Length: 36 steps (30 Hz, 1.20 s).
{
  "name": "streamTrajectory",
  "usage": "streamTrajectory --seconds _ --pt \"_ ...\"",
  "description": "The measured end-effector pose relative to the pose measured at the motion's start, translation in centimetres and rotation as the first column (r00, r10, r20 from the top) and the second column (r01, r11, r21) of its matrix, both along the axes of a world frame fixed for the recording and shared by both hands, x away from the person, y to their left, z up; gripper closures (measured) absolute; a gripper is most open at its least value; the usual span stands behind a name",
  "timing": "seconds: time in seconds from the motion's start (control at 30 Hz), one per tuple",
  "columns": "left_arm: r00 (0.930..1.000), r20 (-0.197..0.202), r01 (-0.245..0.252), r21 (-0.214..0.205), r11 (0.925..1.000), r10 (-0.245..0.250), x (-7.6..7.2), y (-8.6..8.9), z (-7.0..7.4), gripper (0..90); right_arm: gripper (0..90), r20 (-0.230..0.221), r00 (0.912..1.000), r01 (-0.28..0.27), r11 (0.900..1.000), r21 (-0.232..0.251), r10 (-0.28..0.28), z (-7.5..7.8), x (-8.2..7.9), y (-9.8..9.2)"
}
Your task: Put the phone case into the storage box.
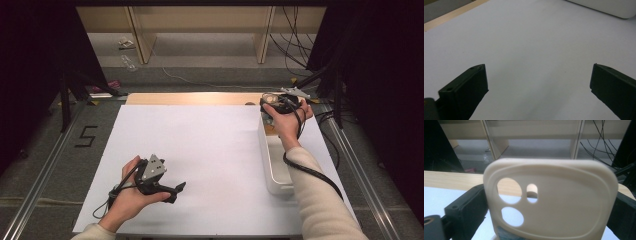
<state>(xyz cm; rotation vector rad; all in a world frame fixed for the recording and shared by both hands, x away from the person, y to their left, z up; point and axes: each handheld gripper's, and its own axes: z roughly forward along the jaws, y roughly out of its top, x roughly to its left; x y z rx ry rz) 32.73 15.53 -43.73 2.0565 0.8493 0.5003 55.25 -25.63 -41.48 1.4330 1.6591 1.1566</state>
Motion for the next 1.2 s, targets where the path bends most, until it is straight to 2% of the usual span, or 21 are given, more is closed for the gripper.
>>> streamTrajectory --seconds 0.53,0.87,1.2 --pt "1.0 -0.002 0.001 0.0 1.0 -0.001 0.0 0.0 -0.1 0.9 3.7 0.033 0.9992 0.02 0.9998 0.003 -0.02 1.9 0.1 -0.6" --pt "1.0 -0.004 0.002 0.002 1.0 -0.002 0.0 -0.1 -0.1 0.9 4.0 0.08 0.9966 0.02 0.9998 -0.004 -0.019 3.9 -0.1 -0.8" --pt "1.0 -0.007 0.004 0.003 1.0 -0.004 0.1 -0.1 -0.2 0.9 4.5 0.105 0.9944 0.016 0.9998 -0.009 -0.015 4.3 -0.2 -0.7"
